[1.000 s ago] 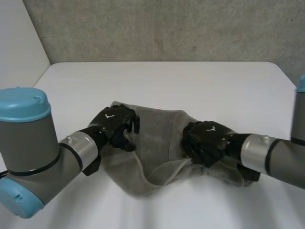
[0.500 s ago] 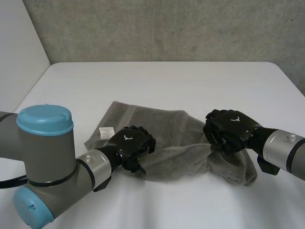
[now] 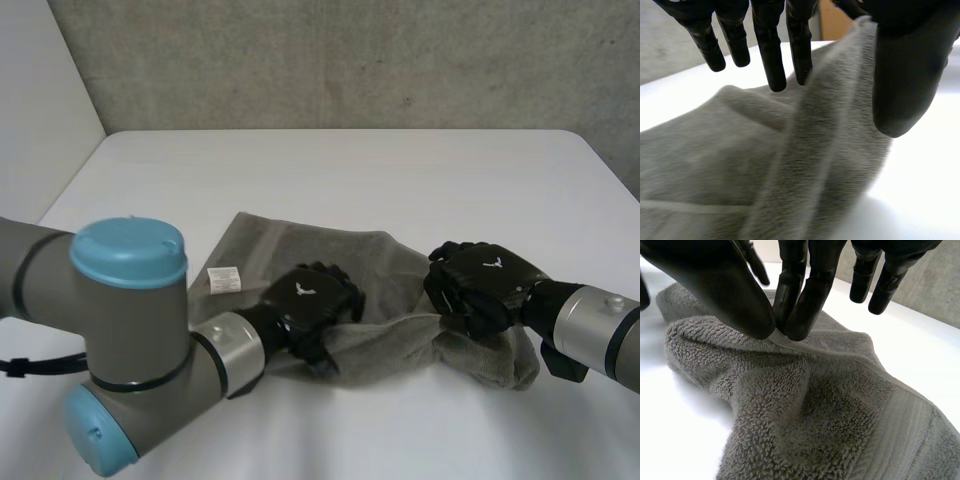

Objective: Fold the towel.

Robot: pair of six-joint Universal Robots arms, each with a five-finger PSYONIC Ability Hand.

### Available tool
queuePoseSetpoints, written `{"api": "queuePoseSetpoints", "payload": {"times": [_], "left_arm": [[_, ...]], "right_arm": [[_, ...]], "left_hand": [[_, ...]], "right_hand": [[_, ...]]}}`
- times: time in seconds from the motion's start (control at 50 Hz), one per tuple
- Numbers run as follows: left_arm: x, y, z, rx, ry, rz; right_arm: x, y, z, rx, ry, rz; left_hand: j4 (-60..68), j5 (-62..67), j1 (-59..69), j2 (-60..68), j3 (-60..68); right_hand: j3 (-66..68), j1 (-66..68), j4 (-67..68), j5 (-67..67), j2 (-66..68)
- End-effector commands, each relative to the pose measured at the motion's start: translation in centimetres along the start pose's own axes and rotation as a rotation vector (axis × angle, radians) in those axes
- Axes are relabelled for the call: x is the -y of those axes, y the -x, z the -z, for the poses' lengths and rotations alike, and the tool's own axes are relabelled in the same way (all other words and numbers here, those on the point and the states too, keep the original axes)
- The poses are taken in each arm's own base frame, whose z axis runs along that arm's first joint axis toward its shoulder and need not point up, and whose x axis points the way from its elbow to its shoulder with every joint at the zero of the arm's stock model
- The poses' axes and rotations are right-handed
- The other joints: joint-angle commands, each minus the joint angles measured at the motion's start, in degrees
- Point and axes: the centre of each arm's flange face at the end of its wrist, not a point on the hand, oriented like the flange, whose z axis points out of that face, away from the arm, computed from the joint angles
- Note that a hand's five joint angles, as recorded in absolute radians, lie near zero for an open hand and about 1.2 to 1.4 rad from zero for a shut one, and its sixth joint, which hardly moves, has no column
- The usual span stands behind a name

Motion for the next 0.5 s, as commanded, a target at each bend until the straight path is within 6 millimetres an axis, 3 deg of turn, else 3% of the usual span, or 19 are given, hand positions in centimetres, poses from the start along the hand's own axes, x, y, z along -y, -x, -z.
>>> {"api": "queuePoseSetpoints", "payload": {"times": [0.02, 0.16, 0.3, 0.5], "left_arm": [[-1.5, -2.1, -0.5, -0.110, 0.054, 0.004], [-0.8, -0.8, -0.1, -0.075, 0.070, 0.025], [0.2, 3.0, 1.0, 0.045, 0.081, 0.076], [-0.2, 3.0, 2.6, 0.065, 0.125, 0.090]], "right_arm": [[0.3, -0.6, 0.5, -0.022, -0.016, 0.002], [0.7, -1.8, 0.6, -0.042, -0.032, -0.002], [0.7, -1.8, 0.6, -0.044, -0.034, 0.011], [0.5, -1.2, 0.6, -0.031, -0.025, 0.010]], "left_hand": [[-3.2, -0.7, -3.3, -2.2, -2.8], [-3.2, 1.5, -1.1, 0.0, -2.8], [-3.2, 9.5, 7.0, 8.0, -2.8], [-3.2, 10.0, 7.5, 8.5, -2.8]], "right_hand": [[-0.1, 6.0, -3.0, 4.1, 3.6], [-0.1, 6.0, -3.0, 4.1, 3.6], [-0.1, 6.0, -3.0, 4.1, 3.6], [-0.1, 6.0, -3.0, 4.1, 3.6]]}}
